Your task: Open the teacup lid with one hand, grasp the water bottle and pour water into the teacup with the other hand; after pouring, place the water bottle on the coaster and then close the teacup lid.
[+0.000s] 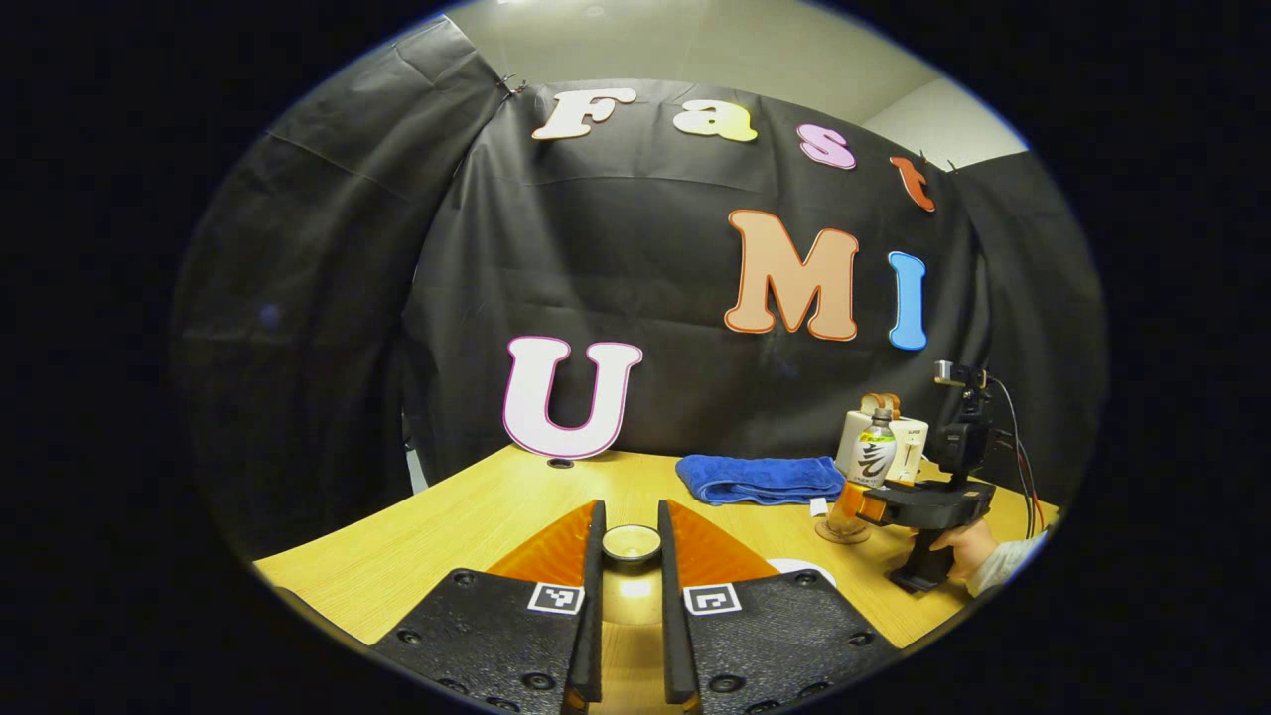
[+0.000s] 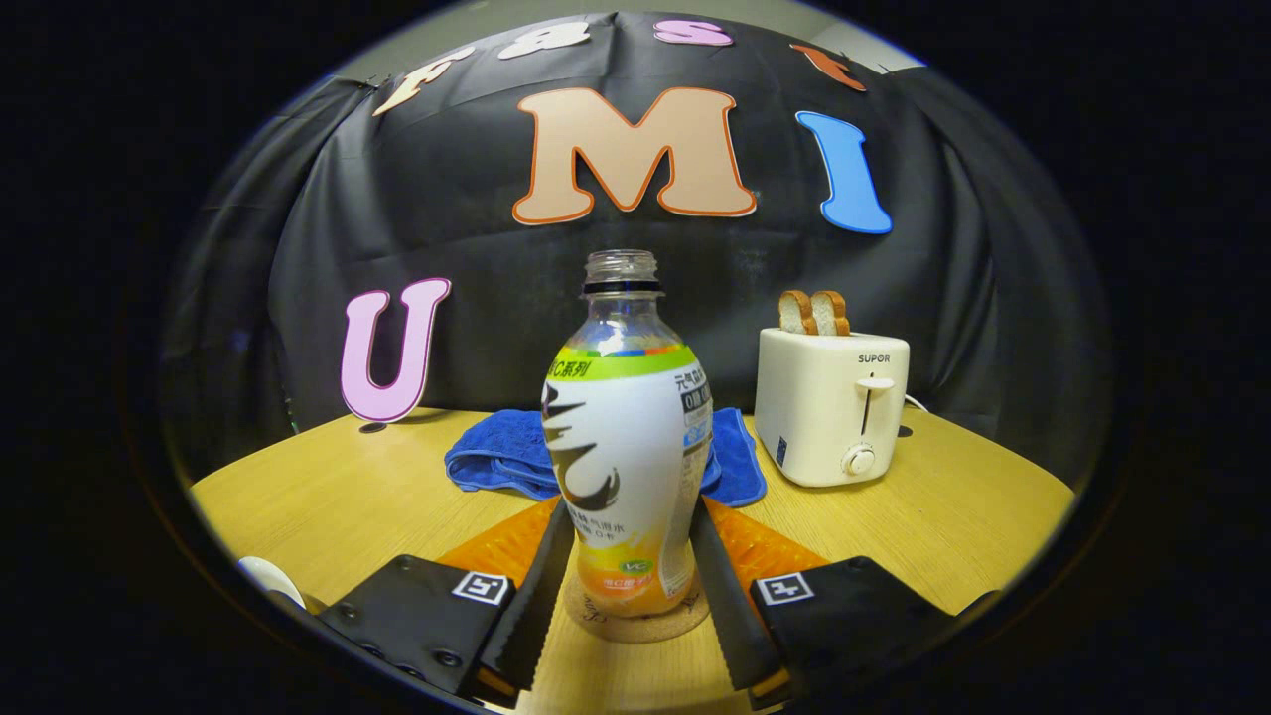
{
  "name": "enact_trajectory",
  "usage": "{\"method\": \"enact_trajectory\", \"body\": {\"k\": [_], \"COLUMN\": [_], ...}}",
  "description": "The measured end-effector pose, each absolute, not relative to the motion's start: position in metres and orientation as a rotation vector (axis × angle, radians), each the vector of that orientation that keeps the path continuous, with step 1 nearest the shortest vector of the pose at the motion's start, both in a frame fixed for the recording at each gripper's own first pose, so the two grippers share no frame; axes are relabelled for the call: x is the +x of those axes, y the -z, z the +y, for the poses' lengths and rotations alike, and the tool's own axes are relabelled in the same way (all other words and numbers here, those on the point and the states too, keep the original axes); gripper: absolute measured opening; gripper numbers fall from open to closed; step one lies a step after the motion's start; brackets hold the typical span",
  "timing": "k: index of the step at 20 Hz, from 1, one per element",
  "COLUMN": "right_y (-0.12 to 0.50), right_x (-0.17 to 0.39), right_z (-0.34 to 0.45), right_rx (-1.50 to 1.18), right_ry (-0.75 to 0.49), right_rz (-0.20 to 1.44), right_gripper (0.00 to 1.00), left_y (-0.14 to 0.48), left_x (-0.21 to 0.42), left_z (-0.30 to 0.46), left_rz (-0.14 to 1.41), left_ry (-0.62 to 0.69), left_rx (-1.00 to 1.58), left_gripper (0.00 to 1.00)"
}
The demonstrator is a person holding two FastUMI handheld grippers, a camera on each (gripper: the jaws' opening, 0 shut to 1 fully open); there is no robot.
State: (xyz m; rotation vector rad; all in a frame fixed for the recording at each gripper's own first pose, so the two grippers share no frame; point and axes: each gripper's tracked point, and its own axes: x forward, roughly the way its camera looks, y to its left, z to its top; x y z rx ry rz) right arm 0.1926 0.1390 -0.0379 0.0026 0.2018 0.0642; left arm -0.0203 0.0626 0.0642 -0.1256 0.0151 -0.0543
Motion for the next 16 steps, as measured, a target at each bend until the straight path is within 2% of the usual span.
{"method": "enact_trajectory", "body": {"k": [1, 4, 8, 10, 16], "right_y": [0.042, 0.040, 0.032, 0.022, -0.011], "right_x": [0.186, 0.185, 0.171, 0.163, 0.130], "right_z": [0.139, 0.139, 0.135, 0.128, 0.105], "right_rx": [0.003, -0.002, -0.004, -0.007, 0.046], "right_ry": [-0.066, -0.070, -0.074, -0.066, -0.061], "right_rz": [0.201, 0.194, 0.164, 0.130, 0.051], "right_gripper": [0.75, 0.89, 0.88, 0.98, 0.98], "left_y": [-0.065, -0.063, -0.058, -0.054, -0.037], "left_x": [-0.020, -0.020, -0.019, -0.018, -0.013], "left_z": [0.062, 0.057, 0.043, 0.034, -0.003], "left_rz": [0.014, 0.016, 0.028, 0.035, 0.063], "left_ry": [0.057, 0.066, 0.100, 0.121, 0.199], "left_rx": [-0.125, -0.119, -0.127, -0.132, -0.121], "left_gripper": [0.22, 0.22, 0.22, 0.22, 0.22]}}
